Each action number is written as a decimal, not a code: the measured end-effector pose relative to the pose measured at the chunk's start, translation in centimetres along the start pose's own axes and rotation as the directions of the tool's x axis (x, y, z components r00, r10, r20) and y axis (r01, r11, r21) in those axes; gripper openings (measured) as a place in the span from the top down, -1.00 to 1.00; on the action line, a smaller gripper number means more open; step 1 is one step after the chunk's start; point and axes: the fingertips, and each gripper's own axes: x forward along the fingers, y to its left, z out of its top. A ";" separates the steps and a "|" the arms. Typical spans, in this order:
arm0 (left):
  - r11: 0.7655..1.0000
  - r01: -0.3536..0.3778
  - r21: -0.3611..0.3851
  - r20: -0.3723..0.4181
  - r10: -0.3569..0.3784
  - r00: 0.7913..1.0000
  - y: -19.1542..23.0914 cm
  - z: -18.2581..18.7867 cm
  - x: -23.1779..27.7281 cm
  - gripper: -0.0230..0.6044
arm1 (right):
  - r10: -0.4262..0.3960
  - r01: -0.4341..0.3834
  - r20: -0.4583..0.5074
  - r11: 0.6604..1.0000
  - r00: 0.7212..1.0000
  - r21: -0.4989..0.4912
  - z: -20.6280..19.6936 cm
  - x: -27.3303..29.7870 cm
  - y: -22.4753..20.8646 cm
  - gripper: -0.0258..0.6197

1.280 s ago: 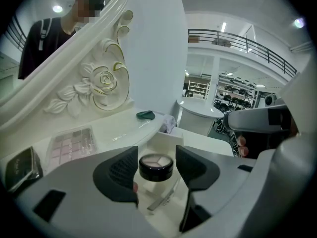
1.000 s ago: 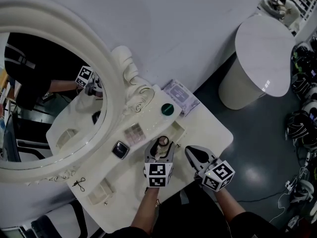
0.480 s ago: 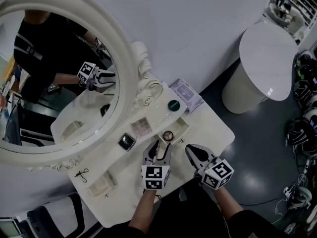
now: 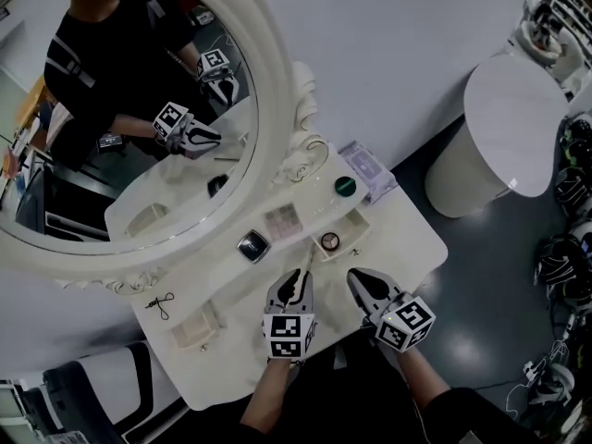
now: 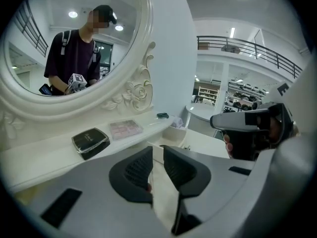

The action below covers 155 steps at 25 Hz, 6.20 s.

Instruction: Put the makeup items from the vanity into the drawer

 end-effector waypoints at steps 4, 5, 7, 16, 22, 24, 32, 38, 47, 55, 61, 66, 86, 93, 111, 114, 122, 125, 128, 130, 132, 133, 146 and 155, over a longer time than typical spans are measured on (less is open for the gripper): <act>1.000 -0.014 -0.015 -0.028 0.014 1.000 0.7 -1.7 -0.2 0.68 | 0.012 -0.012 -0.016 1.000 1.000 0.003 -0.8 0.5 0.8 0.85; 1.000 -0.016 -0.018 -0.035 0.015 0.999 0.7 -2.1 -0.1 0.68 | 0.013 -0.013 -0.020 1.000 1.000 0.003 -0.9 0.7 0.9 0.85; 1.000 -0.016 -0.022 -0.048 0.014 0.999 0.8 -2.7 0.2 0.68 | 0.014 -0.014 -0.026 1.000 1.000 0.005 -1.2 0.8 1.0 0.85; 1.000 -0.016 -0.025 -0.080 0.014 0.997 0.9 -4.6 1.4 0.68 | 0.009 -0.008 -0.049 1.000 0.999 0.028 -2.4 1.0 0.3 0.85; 1.000 0.000 -0.024 -0.140 -0.003 0.990 0.8 -6.6 2.6 0.68 | 0.005 -0.002 -0.065 0.999 0.998 0.045 -3.3 0.9 -0.1 0.85; 1.000 0.002 -0.021 -0.158 -0.005 0.987 0.9 -7.4 3.3 0.68 | 0.003 0.000 -0.074 0.999 0.997 0.049 -3.8 0.9 -0.5 0.85; 1.000 -0.006 -0.016 -0.212 0.002 0.977 1.1 -9.5 4.8 0.67 | -0.023 0.030 -0.094 0.997 0.995 0.075 -5.1 0.3 -2.1 0.85; 1.000 -0.025 -0.015 -0.231 0.020 0.973 1.6 -9.9 5.4 0.67 | -0.044 0.052 -0.092 0.995 0.995 0.091 -5.4 0.0 -3.1 0.85; 0.998 -0.031 0.046 -0.289 0.043 0.956 1.2 -11.3 6.1 0.71 | -0.049 0.059 -0.092 0.993 0.995 0.106 -5.9 0.2 -3.6 0.85; 0.999 -0.032 0.024 -0.305 0.038 0.952 1.1 -11.3 6.2 0.79 | -0.047 0.057 -0.092 0.992 0.995 0.112 -6.0 0.2 -3.8 0.85; 0.999 -0.033 0.019 -0.306 0.038 0.951 1.1 -11.3 6.2 0.80 | -0.045 0.056 -0.095 0.991 0.994 0.118 -6.2 0.2 -3.8 0.85; 1.000 -0.030 0.006 -0.304 0.030 0.952 1.2 -11.4 6.3 0.80 | -0.043 0.053 -0.089 0.992 0.995 0.116 -6.0 0.3 -3.7 0.85; 0.999 -0.043 -0.024 -0.229 0.037 0.973 2.1 -7.2 1.3 0.81 | 0.001 0.003 -0.053 0.997 0.999 0.074 -3.3 -0.3 -0.8 0.85; 1.000 -0.006 0.016 -0.180 0.009 0.984 0.9 -4.5 -0.5 0.81 | 0.010 -0.008 -0.023 0.998 1.000 0.057 -2.0 -0.5 0.5 0.85; 0.985 0.071 0.154 -0.119 -0.053 0.992 -1.4 0.3 -1.1 0.81 | 0.000 -0.001 0.063 1.000 0.998 0.014 1.4 -1.8 0.6 0.85; 0.981 0.093 0.172 -0.135 -0.070 0.988 -1.8 0.4 0.0 0.81 | -0.005 0.004 0.066 1.000 0.998 0.011 2.0 -1.9 0.1 0.85; 0.967 0.172 0.187 -0.207 -0.133 0.969 -3.3 0.2 3.1 0.81 | -0.011 0.010 0.054 1.000 0.999 0.011 3.0 -1.8 -2.1 0.85; 0.962 0.181 0.203 -0.246 -0.129 0.961 -3.7 -0.4 4.2 0.81 | -0.013 0.012 0.042 1.000 0.999 0.013 3.2 -1.6 -3.0 0.85; 0.961 0.178 0.214 -0.268 -0.117 0.956 -3.8 -0.4 5.3 0.81 | -0.010 0.010 0.022 1.000 1.000 0.014 3.2 -1.3 -3.8 0.85; 0.959 0.175 0.221 -0.285 -0.108 0.952 -3.8 -0.3 6.0 0.81 | -0.007 0.007 0.007 1.000 1.000 0.015 3.2 -1.1 -4.4 0.85; 0.957 0.178 0.228 -0.307 -0.103 0.946 -3.9 -0.3 6.8 0.81 | -0.004 0.004 -0.010 1.000 1.000 0.018 3.0 -1.0 -4.9 0.85; 0.956 0.183 0.230 -0.322 -0.102 0.941 -3.9 -0.4 7.2 0.81 | -0.002 0.003 -0.018 1.000 1.000 0.021 2.9 -1.0 -5.1 0.85; 0.947 0.209 0.243 -0.420 -0.091 0.903 -4.4 -0.4 10.8 0.81 | 0.005 -0.003 -0.045 0.999 0.999 0.042 3.2 -0.9 -8.1 0.85; 0.942 0.183 0.282 -0.380 -0.066 0.923 -4.6 0.7 11.4 0.72 | -0.006 0.008 -0.039 0.999 0.999 0.049 3.3 -1.3 -8.8 0.85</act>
